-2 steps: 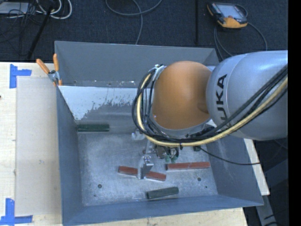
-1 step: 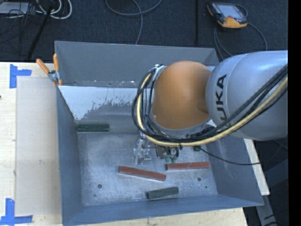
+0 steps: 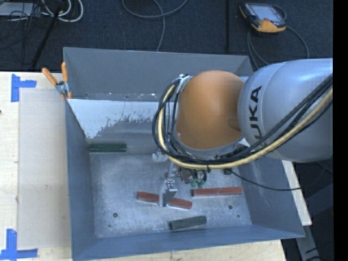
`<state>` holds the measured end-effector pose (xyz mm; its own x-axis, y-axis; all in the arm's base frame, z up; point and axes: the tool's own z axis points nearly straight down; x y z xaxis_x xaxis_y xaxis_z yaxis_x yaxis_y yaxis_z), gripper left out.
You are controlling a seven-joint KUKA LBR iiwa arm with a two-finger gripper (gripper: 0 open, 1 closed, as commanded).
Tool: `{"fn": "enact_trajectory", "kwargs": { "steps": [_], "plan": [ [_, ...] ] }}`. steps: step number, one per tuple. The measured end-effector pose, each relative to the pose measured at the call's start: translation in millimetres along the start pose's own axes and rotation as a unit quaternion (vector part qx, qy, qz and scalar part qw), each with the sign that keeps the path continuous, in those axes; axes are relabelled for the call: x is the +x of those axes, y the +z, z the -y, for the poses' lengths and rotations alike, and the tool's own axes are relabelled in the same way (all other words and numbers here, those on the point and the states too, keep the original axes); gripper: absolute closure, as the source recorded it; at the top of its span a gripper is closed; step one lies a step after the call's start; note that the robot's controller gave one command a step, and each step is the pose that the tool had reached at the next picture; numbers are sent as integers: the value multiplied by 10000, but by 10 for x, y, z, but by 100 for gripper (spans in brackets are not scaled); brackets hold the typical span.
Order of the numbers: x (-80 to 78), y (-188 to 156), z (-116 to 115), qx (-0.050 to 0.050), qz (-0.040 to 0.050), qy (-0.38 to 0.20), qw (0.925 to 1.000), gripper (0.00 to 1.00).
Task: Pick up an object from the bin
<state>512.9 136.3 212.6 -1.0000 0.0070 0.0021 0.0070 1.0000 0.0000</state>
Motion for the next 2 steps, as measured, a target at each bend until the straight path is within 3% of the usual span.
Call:
{"fn": "enact_trajectory", "kwargs": {
  "steps": [2],
  "plan": [
    [-2, -1, -2, 0, 3, -5, 10000, 0]
  ]
}}
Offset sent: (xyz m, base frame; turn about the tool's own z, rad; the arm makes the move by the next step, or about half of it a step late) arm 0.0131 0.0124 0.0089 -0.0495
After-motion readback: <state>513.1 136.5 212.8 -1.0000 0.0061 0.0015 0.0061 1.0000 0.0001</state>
